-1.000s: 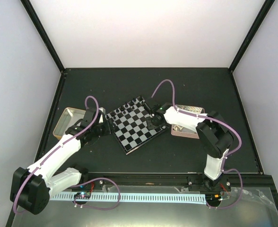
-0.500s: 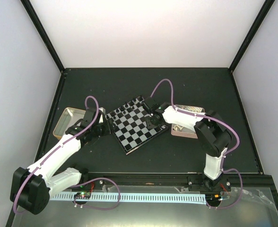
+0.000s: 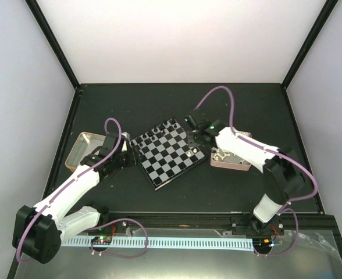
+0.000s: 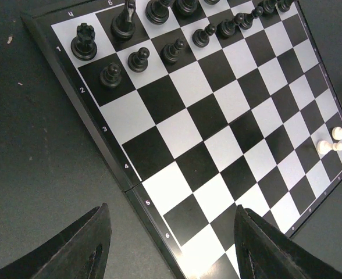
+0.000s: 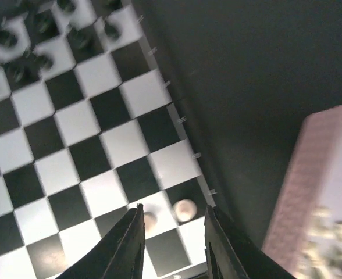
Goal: Set up the chess pieces on the board
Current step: Place the chess piece on the chessboard, then pick up the chess piece from the storage box.
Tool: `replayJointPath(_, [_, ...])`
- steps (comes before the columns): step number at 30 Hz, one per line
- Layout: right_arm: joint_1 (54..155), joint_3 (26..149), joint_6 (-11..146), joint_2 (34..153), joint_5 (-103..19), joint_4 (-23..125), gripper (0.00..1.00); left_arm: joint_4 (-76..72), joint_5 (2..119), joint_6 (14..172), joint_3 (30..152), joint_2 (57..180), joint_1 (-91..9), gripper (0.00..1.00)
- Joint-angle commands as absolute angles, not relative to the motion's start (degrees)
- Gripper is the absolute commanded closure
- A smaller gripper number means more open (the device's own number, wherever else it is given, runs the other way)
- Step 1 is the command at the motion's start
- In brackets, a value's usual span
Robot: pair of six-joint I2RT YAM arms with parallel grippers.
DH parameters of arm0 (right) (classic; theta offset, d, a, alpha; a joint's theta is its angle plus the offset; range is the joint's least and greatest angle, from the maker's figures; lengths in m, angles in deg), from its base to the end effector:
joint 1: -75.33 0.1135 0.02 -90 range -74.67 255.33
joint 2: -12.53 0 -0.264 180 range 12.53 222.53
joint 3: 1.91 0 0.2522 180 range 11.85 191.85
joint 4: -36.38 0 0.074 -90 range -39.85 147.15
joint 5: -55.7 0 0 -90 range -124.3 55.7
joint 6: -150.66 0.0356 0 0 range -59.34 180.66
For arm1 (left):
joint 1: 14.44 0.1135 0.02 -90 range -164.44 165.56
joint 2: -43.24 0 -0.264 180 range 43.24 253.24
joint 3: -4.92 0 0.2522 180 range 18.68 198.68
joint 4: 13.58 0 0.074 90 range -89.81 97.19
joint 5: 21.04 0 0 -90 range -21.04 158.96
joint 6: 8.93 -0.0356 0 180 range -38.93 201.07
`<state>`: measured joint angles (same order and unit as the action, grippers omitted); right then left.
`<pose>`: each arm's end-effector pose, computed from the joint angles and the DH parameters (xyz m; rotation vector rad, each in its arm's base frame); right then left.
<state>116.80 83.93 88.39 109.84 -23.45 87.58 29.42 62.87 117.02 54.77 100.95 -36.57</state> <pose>0.2673 0.2273 0.2284 -0.2552 2.6279 0.1581 0.1819 -0.0780 0.2173 -0.2577 2.5254 -0.5560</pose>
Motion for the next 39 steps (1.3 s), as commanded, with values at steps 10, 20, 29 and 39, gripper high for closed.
replayJointPath(10, [94.7,72.2,90.9,102.7,-20.8,82.4,0.69,30.1,63.1,116.4,56.2,100.4,-36.2,0.41])
replayJointPath(20, [91.3,74.7,88.5,112.1,-22.3,80.0,0.76,30.7,62.5,116.8,56.4,99.9,-36.2,0.41])
replayJointPath(29, [90.5,75.4,87.2,115.3,-21.3,79.0,0.86,30.7,62.7,116.9,56.6,99.7,-36.3,0.41])
replayJointPath(39, [91.0,74.0,86.1,111.8,-23.0,78.8,0.96,30.8,62.7,116.8,56.5,99.3,-36.2,0.40])
